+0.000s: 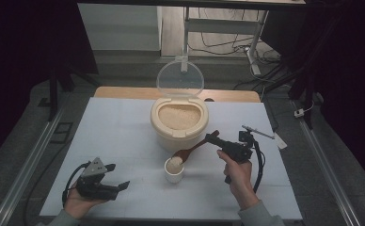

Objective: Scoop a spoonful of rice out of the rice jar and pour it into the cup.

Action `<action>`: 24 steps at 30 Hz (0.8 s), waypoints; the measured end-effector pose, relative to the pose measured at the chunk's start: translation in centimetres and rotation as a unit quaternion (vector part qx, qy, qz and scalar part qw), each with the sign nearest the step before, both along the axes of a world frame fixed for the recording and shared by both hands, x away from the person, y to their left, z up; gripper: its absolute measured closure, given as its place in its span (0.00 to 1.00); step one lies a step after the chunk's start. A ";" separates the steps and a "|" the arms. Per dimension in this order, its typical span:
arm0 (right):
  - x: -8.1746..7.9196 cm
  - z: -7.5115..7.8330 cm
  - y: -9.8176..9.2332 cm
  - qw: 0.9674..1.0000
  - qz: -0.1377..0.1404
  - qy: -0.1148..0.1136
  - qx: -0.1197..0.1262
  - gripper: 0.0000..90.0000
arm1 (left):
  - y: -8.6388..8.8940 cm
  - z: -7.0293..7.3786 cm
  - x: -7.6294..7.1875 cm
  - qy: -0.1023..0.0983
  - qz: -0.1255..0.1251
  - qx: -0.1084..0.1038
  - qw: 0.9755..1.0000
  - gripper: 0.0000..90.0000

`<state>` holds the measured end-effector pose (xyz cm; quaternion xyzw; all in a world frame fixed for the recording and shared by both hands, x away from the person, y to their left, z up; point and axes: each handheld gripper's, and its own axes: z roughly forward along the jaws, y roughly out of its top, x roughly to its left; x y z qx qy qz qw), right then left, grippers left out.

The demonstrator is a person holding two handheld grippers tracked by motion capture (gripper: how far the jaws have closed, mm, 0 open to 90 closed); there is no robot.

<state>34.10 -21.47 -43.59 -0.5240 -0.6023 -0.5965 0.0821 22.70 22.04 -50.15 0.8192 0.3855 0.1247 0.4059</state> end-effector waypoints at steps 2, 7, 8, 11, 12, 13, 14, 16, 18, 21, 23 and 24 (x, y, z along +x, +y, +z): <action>-0.1 0.1 0.0 1.000 0.001 -0.003 -0.001 0.93 | 0.0 0.0 0.0 0.000 0.000 0.001 1.000 0.18; -0.2 0.3 0.2 1.000 0.003 -0.021 -0.013 0.93 | 0.0 0.0 0.0 0.000 0.000 0.001 1.000 0.18; -0.3 0.3 0.2 1.000 0.005 -0.024 -0.015 0.93 | 0.0 0.0 0.0 0.000 0.000 0.001 1.000 0.18; -0.4 0.5 0.3 0.999 0.008 -0.036 -0.019 0.93 | 0.0 0.0 0.0 0.000 -0.001 0.002 1.000 0.18; -0.5 0.6 0.3 0.999 0.008 -0.042 -0.023 0.93 | 0.0 0.0 0.0 0.000 -0.001 0.002 1.000 0.18; -0.5 0.6 0.4 0.999 0.010 -0.046 -0.026 0.93 | 0.0 0.0 0.0 0.000 -0.001 0.002 1.000 0.18; -0.6 0.7 0.4 0.998 0.009 -0.048 -0.026 0.93 | 0.0 0.0 0.0 0.000 -0.001 0.002 1.000 0.18; -0.6 0.8 0.5 0.998 0.012 -0.049 -0.027 0.93 | 0.0 0.0 0.0 0.000 -0.001 0.002 1.000 0.18; -0.6 0.8 0.5 0.998 0.013 -0.050 -0.027 0.93 | 0.0 0.0 0.0 0.000 -0.001 0.002 1.000 0.18; -0.6 0.7 0.6 0.998 0.014 -0.051 -0.028 0.93 | 0.0 0.0 0.0 0.000 -0.001 0.002 1.000 0.18; -0.7 0.8 0.6 0.998 0.015 -0.057 -0.030 0.93 | 0.0 0.0 0.0 -0.001 -0.001 0.002 1.000 0.18; -0.8 0.9 0.6 0.997 0.017 -0.060 -0.034 0.93 | 0.0 0.0 0.0 -0.001 0.000 0.002 1.000 0.18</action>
